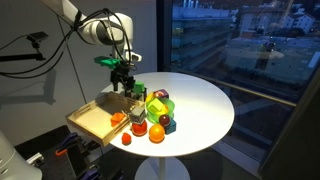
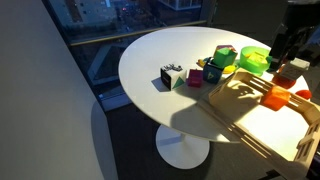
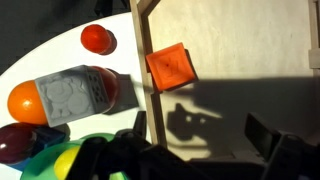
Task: Move the orange toy block from the box into the bowl
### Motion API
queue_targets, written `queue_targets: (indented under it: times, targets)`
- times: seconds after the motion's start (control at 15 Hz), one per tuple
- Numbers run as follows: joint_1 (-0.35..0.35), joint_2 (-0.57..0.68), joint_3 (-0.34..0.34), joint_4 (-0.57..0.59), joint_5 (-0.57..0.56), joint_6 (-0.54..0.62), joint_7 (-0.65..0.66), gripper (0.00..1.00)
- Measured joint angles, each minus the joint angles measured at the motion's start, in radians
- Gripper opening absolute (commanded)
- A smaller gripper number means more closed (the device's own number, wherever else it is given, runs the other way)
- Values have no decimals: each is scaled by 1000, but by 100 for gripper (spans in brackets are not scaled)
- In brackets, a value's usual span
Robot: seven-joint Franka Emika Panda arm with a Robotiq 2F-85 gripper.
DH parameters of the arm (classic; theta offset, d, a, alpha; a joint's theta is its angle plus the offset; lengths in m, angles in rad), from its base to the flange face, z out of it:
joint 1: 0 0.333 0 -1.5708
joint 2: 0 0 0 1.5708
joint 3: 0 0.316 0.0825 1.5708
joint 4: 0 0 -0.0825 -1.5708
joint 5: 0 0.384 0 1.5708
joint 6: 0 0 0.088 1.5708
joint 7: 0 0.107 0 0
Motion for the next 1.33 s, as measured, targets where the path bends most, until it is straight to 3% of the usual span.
queue_targets:
  times: [0.6, 1.33]
  targets:
    - [1, 12, 0, -13, 0, 16, -5, 100]
    - [1, 52, 0, -140, 0, 257, -116, 100]
